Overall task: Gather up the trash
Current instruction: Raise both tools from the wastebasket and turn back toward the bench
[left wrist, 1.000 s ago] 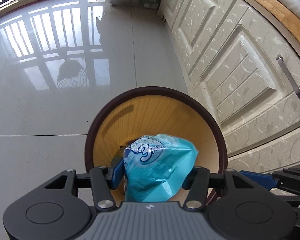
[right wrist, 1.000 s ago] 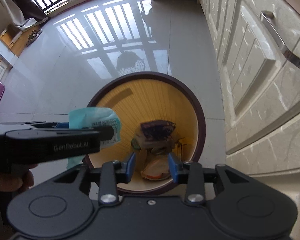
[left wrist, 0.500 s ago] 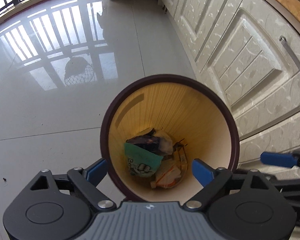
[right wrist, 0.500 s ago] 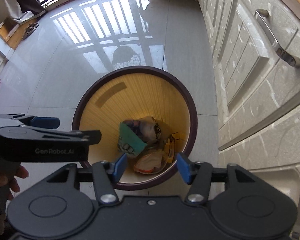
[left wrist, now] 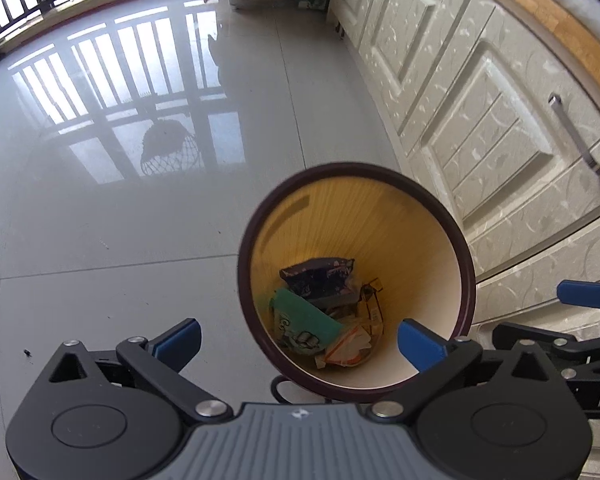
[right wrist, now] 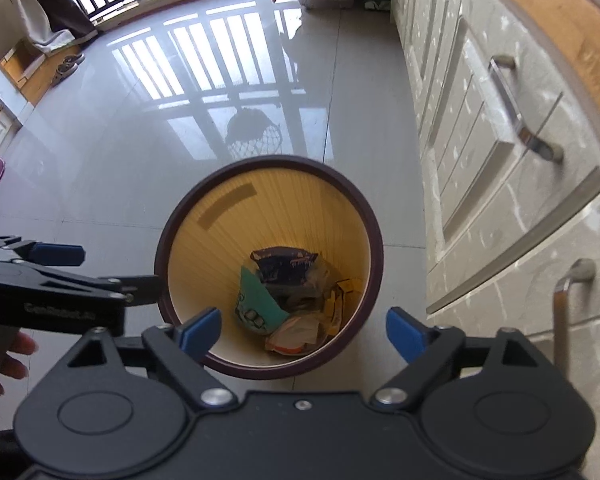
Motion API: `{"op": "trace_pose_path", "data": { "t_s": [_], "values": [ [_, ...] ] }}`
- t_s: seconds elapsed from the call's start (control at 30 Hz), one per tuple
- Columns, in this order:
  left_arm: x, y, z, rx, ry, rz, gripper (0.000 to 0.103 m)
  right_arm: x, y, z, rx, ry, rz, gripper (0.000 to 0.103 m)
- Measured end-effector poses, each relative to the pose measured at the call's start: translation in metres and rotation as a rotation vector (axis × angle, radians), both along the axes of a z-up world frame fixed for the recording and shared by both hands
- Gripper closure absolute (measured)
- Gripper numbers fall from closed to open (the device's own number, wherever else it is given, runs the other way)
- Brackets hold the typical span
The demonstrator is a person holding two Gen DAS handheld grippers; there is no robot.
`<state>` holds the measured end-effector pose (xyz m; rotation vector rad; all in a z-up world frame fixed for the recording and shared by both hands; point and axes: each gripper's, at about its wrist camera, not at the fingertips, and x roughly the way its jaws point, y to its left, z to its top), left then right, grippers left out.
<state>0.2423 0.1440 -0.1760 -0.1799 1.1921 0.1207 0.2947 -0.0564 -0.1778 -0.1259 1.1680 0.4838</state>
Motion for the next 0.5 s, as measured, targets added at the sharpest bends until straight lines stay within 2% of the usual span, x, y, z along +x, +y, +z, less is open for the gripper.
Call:
{"op": "trace_pose_path", "data": {
  "t_s": [0.17,0.5],
  "values": [
    [-0.006,0.004,0.016,0.027,-0.019,0.007,0.0,-0.006,-0.002,0.018,0.018,-0.043,-0.003,0.001],
    [-0.028,0.008,0.043,0.055,-0.046,0.023,0.0,-0.019,-0.01,0.039,-0.02,-0.084,-0.061,0.0]
  ]
}}
